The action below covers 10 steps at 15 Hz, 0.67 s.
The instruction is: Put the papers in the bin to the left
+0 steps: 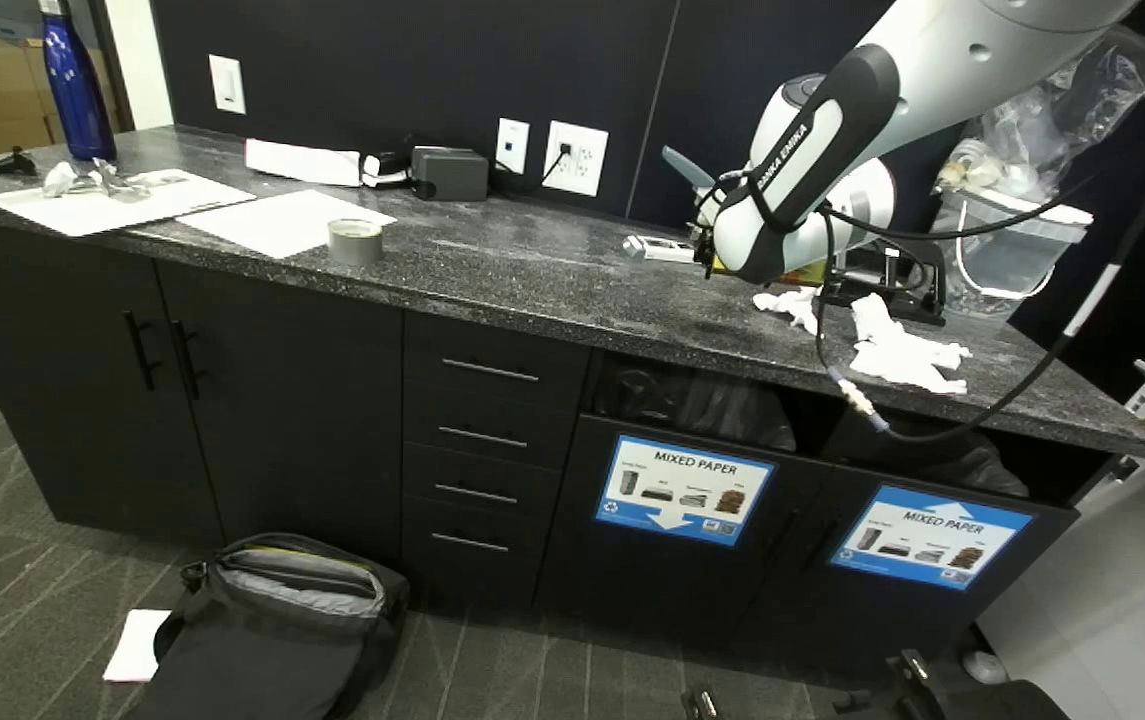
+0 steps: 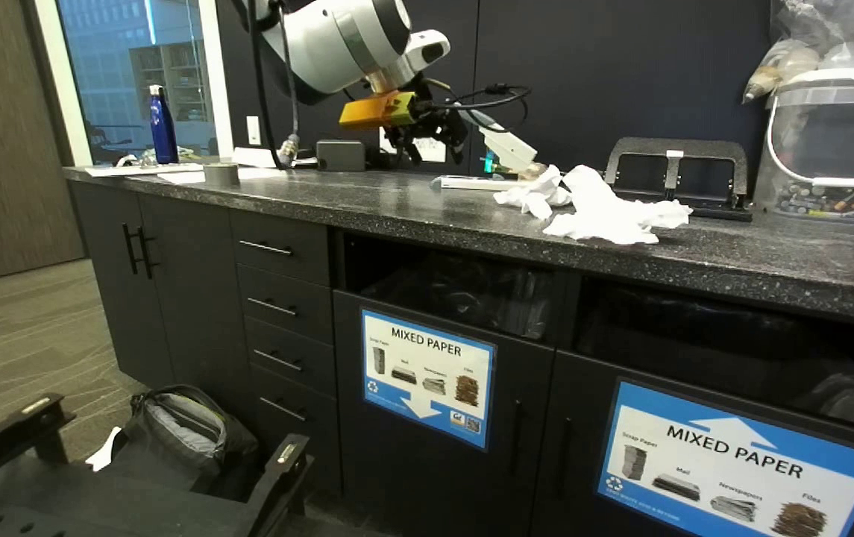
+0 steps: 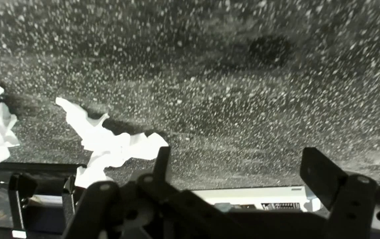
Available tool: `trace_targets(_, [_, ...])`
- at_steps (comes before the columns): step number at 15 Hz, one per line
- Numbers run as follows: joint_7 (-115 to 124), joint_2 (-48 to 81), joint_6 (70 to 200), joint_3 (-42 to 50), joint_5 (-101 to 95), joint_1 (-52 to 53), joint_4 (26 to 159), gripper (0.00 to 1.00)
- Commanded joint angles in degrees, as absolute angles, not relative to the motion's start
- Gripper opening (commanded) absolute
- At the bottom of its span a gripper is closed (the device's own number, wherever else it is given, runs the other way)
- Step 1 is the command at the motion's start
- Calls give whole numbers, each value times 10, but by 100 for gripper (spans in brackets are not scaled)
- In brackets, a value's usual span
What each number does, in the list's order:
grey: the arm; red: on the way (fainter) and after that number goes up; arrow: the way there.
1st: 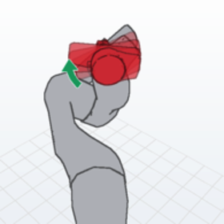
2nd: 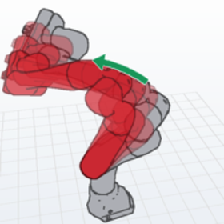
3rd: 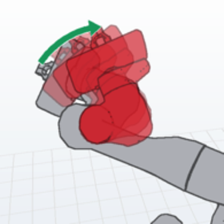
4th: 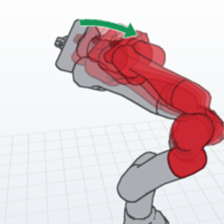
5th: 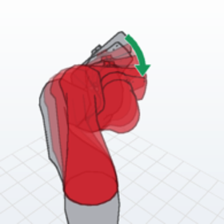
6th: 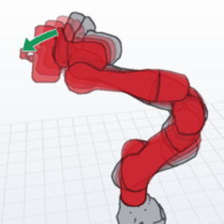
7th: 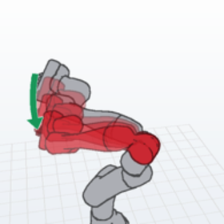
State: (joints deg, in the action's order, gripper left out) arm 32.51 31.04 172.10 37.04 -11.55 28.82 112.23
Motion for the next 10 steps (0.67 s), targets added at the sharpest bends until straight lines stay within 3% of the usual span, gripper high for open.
trace_targets(1, [335,390,1717,364,-81,242,1004,100])
trace_targets(6, [331,477,1619,347,-47,174,864,100])
trace_targets(10, [299,507,1454,253,-47,76,745,100])
